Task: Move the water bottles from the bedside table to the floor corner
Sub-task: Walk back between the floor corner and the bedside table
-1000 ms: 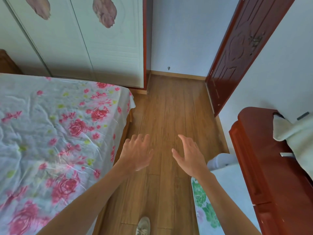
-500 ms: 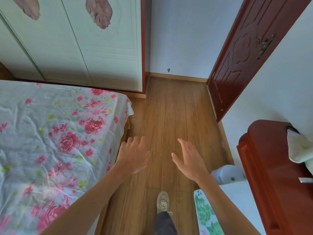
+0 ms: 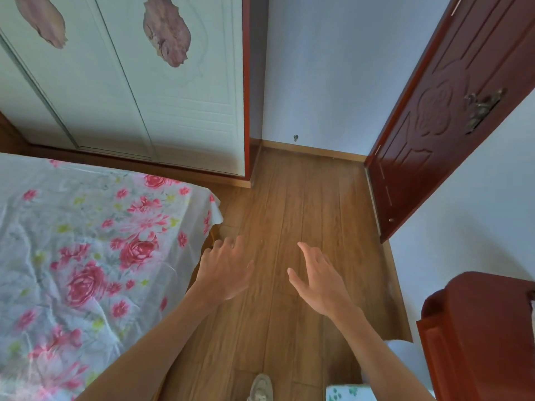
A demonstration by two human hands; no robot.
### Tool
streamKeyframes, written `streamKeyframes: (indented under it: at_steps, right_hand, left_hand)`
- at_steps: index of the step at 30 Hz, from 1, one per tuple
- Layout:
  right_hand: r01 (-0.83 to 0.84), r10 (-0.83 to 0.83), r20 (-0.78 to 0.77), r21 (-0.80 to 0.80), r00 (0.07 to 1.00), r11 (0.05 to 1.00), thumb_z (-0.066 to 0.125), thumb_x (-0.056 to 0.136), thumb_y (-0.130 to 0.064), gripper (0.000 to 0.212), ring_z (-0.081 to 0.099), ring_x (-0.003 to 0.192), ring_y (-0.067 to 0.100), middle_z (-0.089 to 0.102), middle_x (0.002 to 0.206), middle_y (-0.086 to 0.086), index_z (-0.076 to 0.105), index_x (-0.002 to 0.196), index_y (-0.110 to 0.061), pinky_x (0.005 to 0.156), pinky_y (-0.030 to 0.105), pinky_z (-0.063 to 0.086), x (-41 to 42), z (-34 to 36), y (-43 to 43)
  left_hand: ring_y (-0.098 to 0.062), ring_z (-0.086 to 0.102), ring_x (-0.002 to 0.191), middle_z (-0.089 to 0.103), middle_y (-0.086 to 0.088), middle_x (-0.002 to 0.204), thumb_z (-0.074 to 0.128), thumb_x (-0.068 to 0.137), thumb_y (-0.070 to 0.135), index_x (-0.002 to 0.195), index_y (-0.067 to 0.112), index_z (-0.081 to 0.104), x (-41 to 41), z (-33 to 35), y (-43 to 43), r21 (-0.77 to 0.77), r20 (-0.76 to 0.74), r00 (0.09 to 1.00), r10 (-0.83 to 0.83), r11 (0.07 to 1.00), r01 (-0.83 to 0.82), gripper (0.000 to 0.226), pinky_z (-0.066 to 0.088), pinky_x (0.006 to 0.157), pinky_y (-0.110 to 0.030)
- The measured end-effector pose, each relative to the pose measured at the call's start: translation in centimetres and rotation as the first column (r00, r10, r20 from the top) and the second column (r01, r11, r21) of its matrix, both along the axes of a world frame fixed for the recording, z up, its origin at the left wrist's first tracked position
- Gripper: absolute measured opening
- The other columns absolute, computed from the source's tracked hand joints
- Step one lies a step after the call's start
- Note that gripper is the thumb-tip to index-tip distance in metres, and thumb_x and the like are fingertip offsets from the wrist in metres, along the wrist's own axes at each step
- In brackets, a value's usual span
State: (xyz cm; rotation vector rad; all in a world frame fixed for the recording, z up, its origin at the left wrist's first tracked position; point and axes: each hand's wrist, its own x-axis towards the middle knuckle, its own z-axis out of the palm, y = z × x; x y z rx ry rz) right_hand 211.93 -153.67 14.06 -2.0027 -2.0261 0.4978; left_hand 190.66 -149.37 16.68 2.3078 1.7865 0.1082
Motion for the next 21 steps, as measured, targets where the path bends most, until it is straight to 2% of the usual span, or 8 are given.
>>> streamKeyframes:
  at_steps: [4, 9, 16, 21]
  right_hand:
    - [-0.016, 0.016, -0.012, 0.007, 1.0, 1.0, 0.039, 0.098, -0.054, 0.068, 0.039, 0.136, 0.015, 0.033, 0.153, -0.003, 0.016, 0.154, -0.023, 0.103, 0.034, 0.044, 1.2, 0.5, 3.1]
    - [-0.035, 0.036, -0.011, 0.033, 0.999, 0.999, 0.039, 0.098, -0.054, 0.068, 0.037, 0.138, 0.014, 0.032, 0.154, -0.003, 0.016, 0.154, -0.023, 0.106, 0.034, 0.043, 1.8, 0.8, 7.1]
    - [-0.021, 0.021, 0.009, 0.032, 1.0, 0.999, 0.041, 0.098, -0.054, 0.068, 0.04, 0.135, 0.013, 0.034, 0.152, -0.003, 0.016, 0.153, -0.023, 0.102, 0.032, 0.043, 2.5, 1.0, 13.5]
    - [0.025, -0.026, 0.031, 0.036, 0.999, 0.999, 0.041, 0.097, -0.055, 0.069, 0.04, 0.136, 0.014, 0.035, 0.152, -0.003, 0.017, 0.153, -0.024, 0.103, 0.035, 0.044, 3.3, 1.6, 20.4]
  left_hand:
    - [-0.02, 0.056, 0.105, 0.057, -0.002, 0.122, 0.043, 0.092, 0.05, 0.13, 0.017, 0.042, 1.0, -0.1, 3.2, 0.006, -0.004, 1.0, 0.03, 1.0, -0.03, 0.05, 0.05, 0.09, -0.038]
    - [-0.024, 0.052, 0.119, 0.052, -0.005, 0.134, 0.043, 0.093, 0.05, 0.135, 0.016, 0.041, 1.6, 0.1, 7.0, 0.016, -0.022, 0.998, 0.057, 0.998, -0.056, 0.055, 0.046, 0.098, -0.039]
    - [-0.021, 0.057, 0.11, 0.057, -0.002, 0.123, 0.045, 0.092, 0.05, 0.129, 0.018, 0.043, 2.0, -0.7, 13.4, 0.007, 0.034, 0.998, 0.054, 0.999, -0.054, 0.048, 0.049, 0.096, -0.039]
    - [-0.022, 0.052, 0.119, 0.052, -0.003, 0.133, 0.043, 0.093, 0.049, 0.135, 0.017, 0.039, 2.2, -1.5, 20.1, 0.003, 0.037, 0.998, 0.044, 0.999, -0.044, 0.053, 0.046, 0.101, -0.042]
